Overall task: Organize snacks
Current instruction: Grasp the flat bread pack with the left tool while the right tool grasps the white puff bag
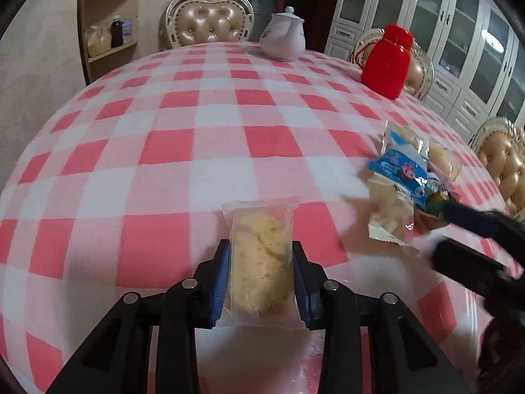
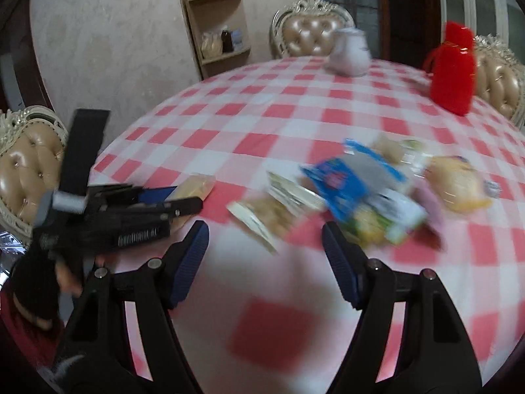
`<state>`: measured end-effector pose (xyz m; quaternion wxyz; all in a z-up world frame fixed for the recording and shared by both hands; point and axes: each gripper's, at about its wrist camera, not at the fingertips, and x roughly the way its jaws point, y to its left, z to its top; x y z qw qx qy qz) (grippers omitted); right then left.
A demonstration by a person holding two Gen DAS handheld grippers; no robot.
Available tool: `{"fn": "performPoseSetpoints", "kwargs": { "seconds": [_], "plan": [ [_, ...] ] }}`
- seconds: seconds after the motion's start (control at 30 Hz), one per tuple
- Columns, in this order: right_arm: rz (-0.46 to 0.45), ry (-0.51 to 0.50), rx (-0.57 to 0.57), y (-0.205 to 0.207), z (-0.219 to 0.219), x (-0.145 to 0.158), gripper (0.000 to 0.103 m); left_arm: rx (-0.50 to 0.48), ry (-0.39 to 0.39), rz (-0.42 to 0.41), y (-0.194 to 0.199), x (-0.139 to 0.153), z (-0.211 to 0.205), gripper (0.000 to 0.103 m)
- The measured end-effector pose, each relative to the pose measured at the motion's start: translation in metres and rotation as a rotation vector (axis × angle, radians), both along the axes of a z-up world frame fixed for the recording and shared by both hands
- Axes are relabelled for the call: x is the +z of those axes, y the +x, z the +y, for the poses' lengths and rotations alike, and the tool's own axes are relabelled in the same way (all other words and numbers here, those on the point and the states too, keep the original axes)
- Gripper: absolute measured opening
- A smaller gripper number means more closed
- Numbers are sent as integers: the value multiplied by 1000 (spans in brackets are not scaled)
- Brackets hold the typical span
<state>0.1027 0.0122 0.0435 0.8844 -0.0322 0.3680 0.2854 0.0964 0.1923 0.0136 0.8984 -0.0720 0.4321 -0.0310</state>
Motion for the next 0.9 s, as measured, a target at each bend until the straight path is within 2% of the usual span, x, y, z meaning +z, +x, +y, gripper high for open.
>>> {"fn": "performPoseSetpoints", "kwargs": {
  "seconds": [0.13, 0.2, 0.37, 0.4, 0.47, 0.67, 0.83, 0.9],
  "plan": [
    [36, -54, -77, 20, 29, -14, 66, -2, -13, 7, 1, 0, 6, 37],
    [11, -102, -132, 28, 32, -19, 66, -5, -3, 7, 1, 0, 4, 37],
    [-42, -211, -142, 39, 33, -22, 69, -6, -14, 6, -1, 0, 4, 43],
    [-22, -220, -144, 43, 29, -25, 69, -4, -16, 6, 0, 0, 4, 44],
    [41, -180, -132, 53, 18, -34, 69, -8, 0, 4, 0, 0, 0, 47],
    [28, -171, -96, 64, 16, -33, 69, -21, 66, 4, 0, -1, -10, 60],
    [41, -187, -52, 71, 26, -37, 68, 3, 53, 6, 1, -1, -5, 62],
    [30, -188, -45, 69, 27, -35, 58, -9, 66, 7, 2, -1, -4, 60]
  ]
}}
